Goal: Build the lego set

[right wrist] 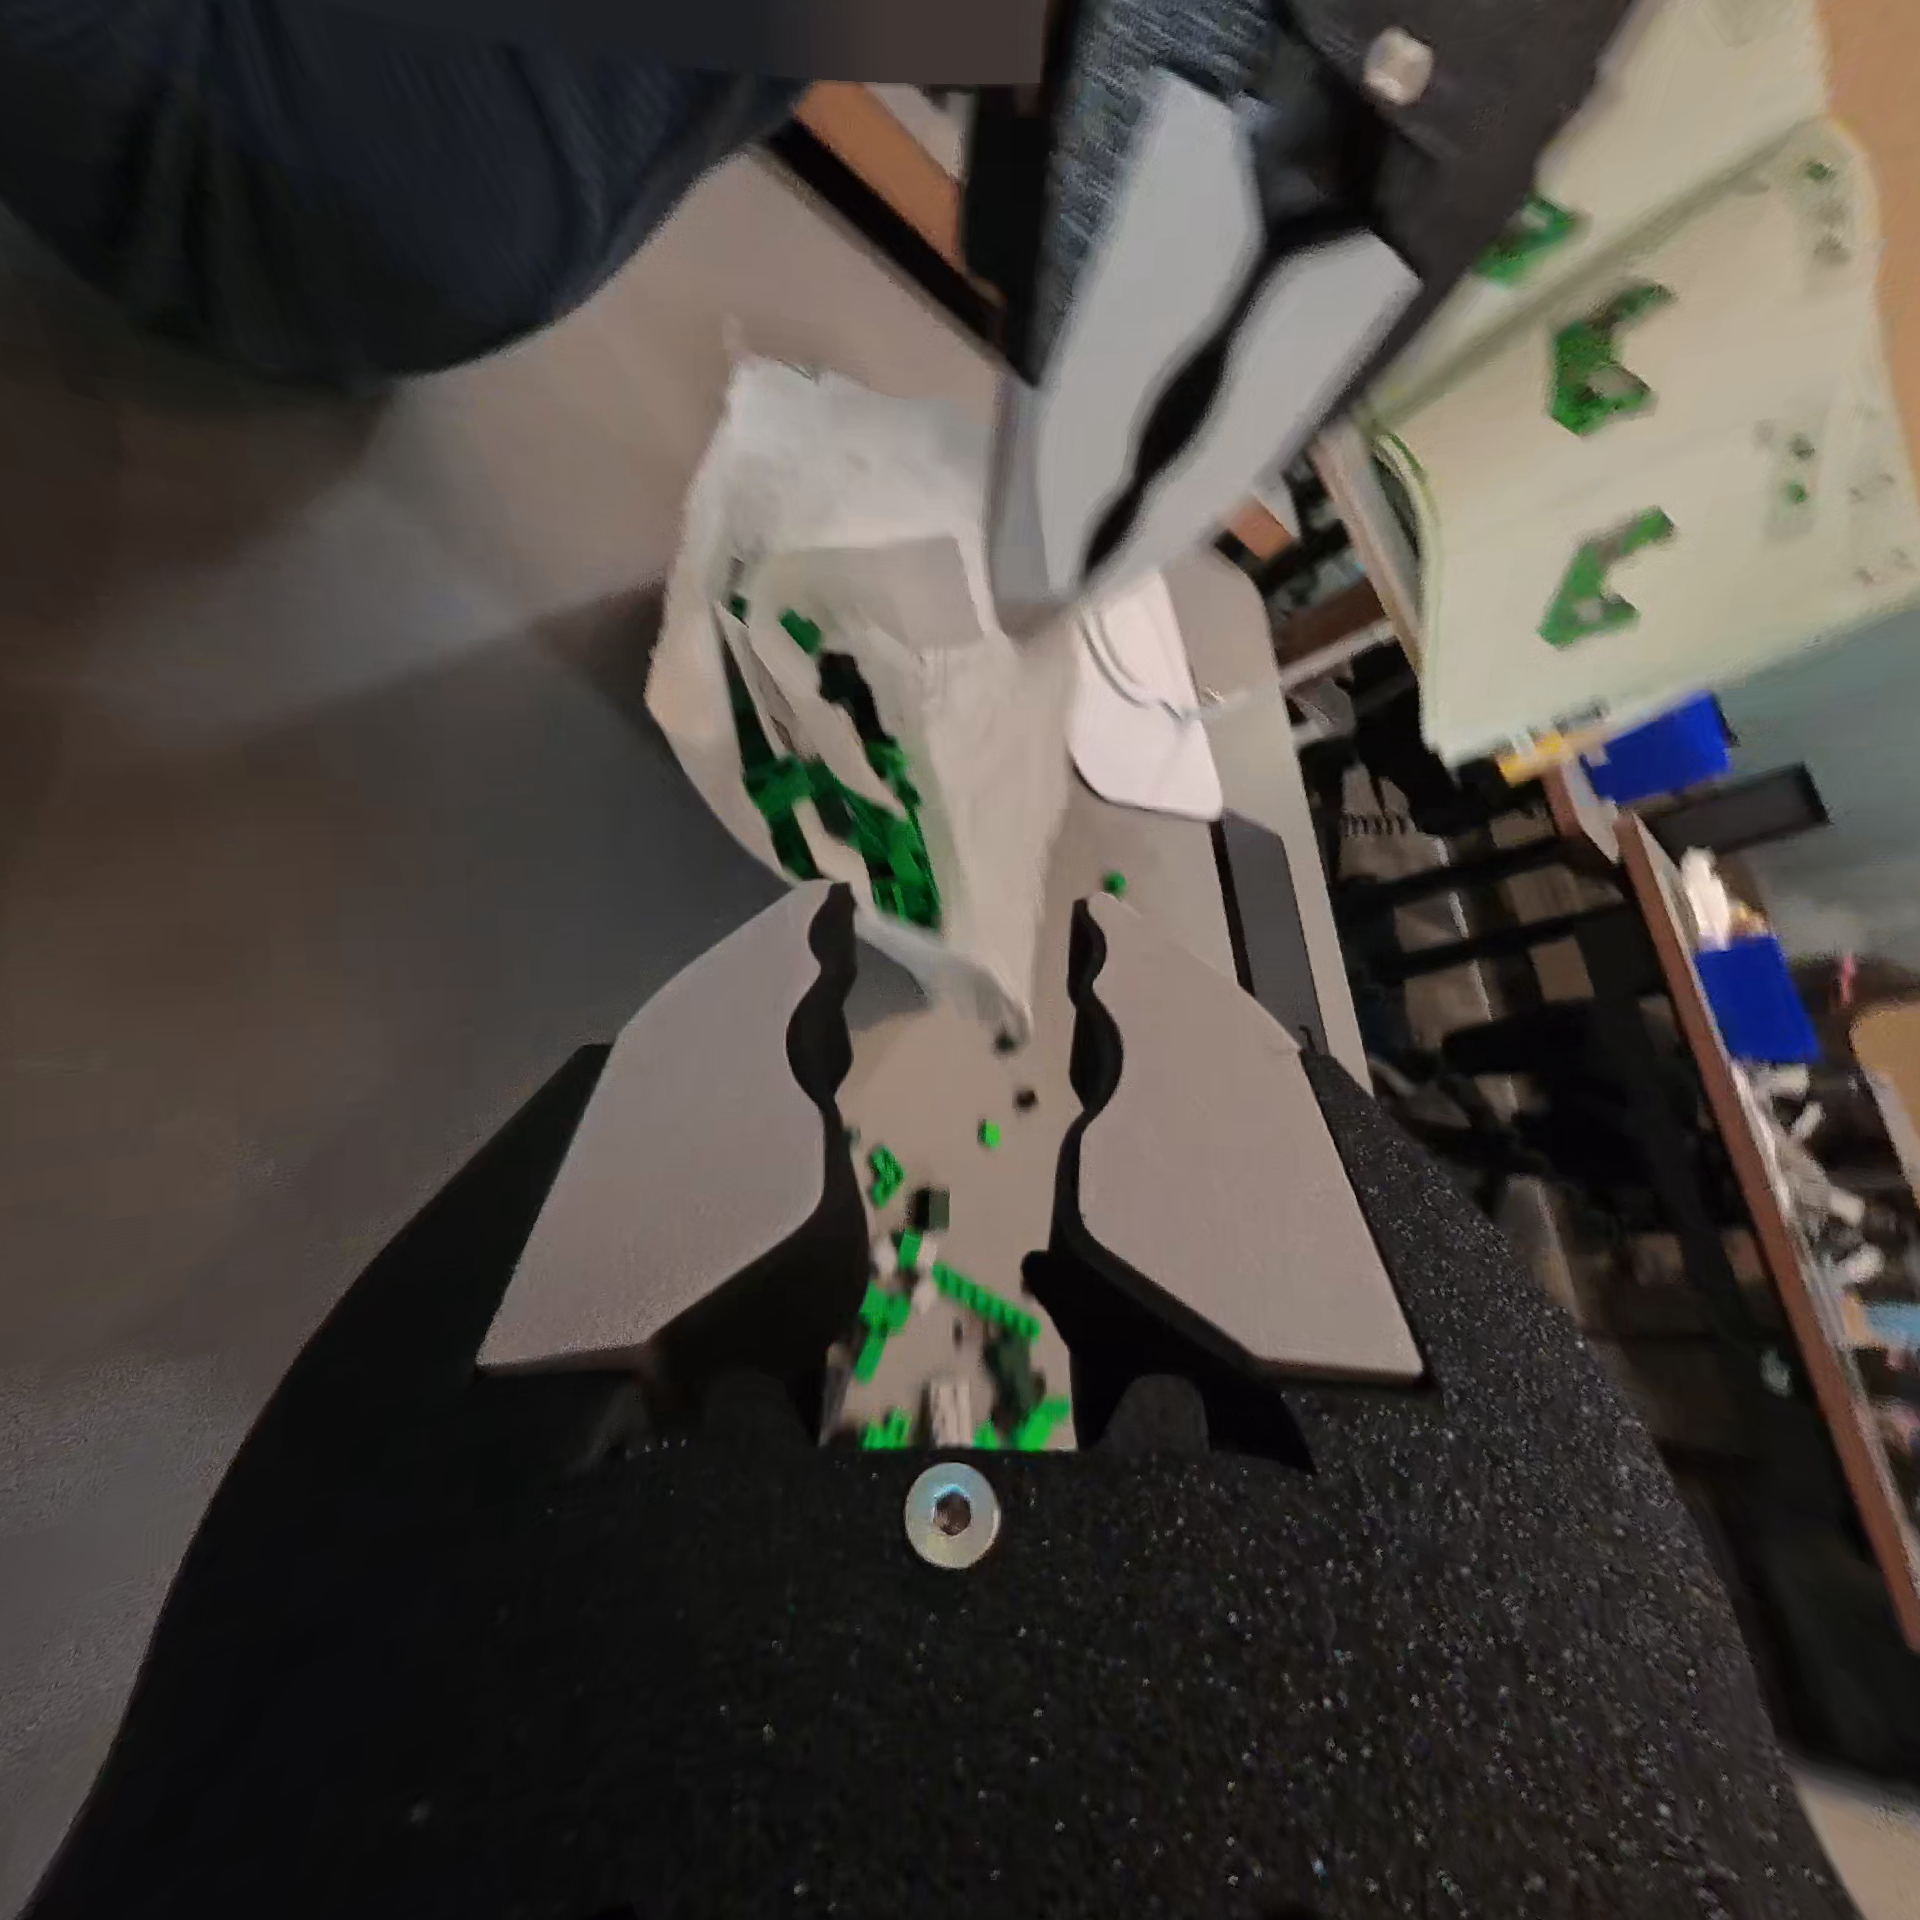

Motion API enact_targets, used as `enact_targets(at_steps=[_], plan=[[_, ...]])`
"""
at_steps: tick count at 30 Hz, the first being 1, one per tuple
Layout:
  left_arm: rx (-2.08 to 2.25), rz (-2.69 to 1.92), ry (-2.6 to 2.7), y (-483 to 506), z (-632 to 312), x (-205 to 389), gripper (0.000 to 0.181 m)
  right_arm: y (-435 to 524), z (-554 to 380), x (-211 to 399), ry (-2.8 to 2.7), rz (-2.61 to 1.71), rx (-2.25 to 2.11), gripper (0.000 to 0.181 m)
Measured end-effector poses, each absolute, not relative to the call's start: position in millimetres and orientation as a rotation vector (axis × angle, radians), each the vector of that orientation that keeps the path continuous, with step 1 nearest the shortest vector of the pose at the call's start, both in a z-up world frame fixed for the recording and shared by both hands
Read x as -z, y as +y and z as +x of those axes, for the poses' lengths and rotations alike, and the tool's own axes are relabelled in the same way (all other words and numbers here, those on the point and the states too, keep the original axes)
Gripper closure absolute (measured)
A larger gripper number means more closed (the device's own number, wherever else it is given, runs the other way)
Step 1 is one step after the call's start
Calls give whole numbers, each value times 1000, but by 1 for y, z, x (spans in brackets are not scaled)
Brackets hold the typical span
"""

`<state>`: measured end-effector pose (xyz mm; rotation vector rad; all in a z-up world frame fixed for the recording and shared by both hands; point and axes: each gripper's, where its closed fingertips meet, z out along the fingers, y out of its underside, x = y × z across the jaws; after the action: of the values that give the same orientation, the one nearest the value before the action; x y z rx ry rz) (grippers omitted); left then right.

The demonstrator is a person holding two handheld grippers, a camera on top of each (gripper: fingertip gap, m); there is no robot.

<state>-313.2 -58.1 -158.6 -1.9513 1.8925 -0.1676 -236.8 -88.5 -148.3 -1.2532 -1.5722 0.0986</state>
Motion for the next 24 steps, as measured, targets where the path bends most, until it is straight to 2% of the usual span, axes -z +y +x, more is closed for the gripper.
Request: enact_targets(at_steps=[3,6,9,16,18,19,24], plan=[[178,-1964,1873,-57,-316,158,181,-72,-153,159,-1314,-1609,-168,152],[178,-1967,1870,-57,-316,158,181,-69,-66,221,-1069,-2070,-187,154],[180,-1968,1878,-58,-315,159,181,-84,-29,272,-993,-2301,-180,156],[176,-1964,1898,-60,-313,160,181,-83,-34,294,-879,-2358,-270,160],[174,-1962,1898,-60,-313,160,181,-83,-35,294,-901,-2362,-256,172],[173,-1962,1897,-60,-313,160,181,-83,-36,293,-915,-2357,-251,173],[169,-1965,1884,-58,-314,159,181,-75,-78,239,-1036,-2084,-277,173]])
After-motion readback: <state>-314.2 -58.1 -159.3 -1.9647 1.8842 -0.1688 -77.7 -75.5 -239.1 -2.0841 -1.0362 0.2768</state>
